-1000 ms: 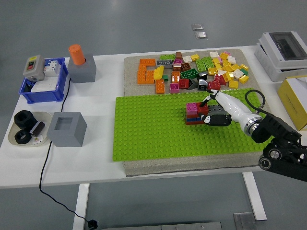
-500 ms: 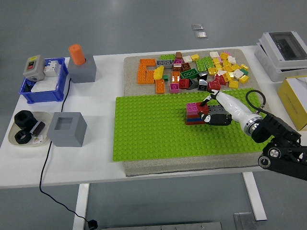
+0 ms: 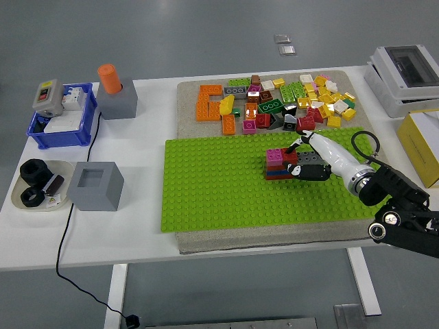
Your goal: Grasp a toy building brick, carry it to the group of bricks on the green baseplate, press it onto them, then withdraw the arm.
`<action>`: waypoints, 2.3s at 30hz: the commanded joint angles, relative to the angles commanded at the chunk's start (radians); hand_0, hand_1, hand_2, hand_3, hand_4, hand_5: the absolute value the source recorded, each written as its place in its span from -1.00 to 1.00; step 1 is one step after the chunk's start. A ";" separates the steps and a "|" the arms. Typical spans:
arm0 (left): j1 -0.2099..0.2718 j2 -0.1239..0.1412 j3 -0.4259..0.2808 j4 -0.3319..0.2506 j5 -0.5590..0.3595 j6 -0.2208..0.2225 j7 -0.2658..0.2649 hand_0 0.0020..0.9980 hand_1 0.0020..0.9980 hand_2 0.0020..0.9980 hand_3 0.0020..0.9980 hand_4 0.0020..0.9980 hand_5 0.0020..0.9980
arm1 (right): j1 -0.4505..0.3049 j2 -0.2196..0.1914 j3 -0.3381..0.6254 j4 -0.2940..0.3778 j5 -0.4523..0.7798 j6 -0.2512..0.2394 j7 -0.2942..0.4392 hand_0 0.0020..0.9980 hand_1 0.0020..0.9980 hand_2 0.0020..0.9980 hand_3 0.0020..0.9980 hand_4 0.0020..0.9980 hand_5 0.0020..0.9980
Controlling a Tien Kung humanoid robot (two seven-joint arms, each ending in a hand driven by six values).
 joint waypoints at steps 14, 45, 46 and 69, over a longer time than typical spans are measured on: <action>0.002 0.001 -0.002 0.000 -0.003 0.003 -0.001 0.64 0.60 0.51 0.51 0.72 0.15 | 0.000 -0.024 0.041 0.021 0.009 -0.001 0.011 0.95 1.00 1.00 0.15 0.36 -0.20; 0.003 0.002 0.023 -0.004 -0.045 0.014 0.001 0.64 0.60 0.52 0.52 0.71 0.15 | -0.414 -0.057 0.649 0.097 -0.077 -0.140 0.145 0.83 0.84 0.86 0.65 0.47 -0.39; 0.002 0.003 0.025 -0.005 -0.048 0.015 0.002 0.64 0.60 0.52 0.52 0.71 0.15 | -0.435 -0.053 0.681 0.095 -0.076 -0.144 0.152 0.83 0.84 0.86 0.65 0.47 -0.39; -0.030 0.057 0.025 -0.008 -0.024 0.002 0.028 0.63 0.54 0.49 0.54 0.70 0.15 | -0.655 0.059 1.127 0.064 0.237 -0.146 0.481 0.54 0.52 0.62 0.49 0.49 -0.37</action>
